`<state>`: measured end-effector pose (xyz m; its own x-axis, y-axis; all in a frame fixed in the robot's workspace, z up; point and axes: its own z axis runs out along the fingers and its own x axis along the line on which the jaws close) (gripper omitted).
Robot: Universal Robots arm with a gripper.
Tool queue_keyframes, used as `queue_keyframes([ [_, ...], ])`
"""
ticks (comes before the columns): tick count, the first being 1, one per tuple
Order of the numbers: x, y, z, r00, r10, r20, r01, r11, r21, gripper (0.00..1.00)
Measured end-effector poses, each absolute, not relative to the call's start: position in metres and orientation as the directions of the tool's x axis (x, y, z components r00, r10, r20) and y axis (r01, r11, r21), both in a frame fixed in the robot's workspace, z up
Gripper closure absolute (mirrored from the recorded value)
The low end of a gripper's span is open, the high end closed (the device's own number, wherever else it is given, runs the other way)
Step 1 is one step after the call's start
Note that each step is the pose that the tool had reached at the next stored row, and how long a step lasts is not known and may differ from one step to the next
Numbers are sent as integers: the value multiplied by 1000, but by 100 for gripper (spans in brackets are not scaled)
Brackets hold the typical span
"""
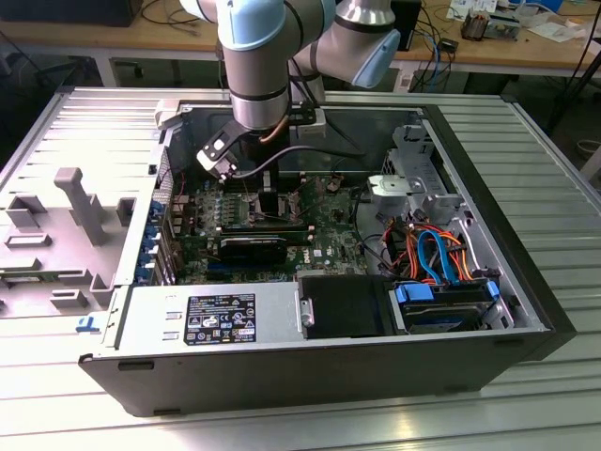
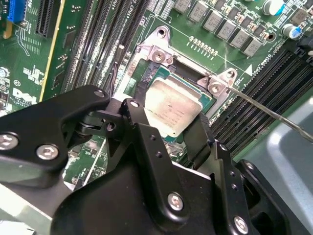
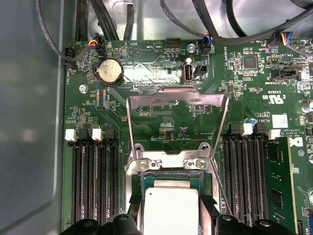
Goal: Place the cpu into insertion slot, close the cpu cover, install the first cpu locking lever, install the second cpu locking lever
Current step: 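Place the cpu into insertion slot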
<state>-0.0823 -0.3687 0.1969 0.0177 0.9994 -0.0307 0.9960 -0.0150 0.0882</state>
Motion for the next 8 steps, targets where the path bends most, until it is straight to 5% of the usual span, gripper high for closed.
queue_keyframes([
  [8, -82, -369, 200, 17, 999, -31, 996, -14, 89, 45],
])
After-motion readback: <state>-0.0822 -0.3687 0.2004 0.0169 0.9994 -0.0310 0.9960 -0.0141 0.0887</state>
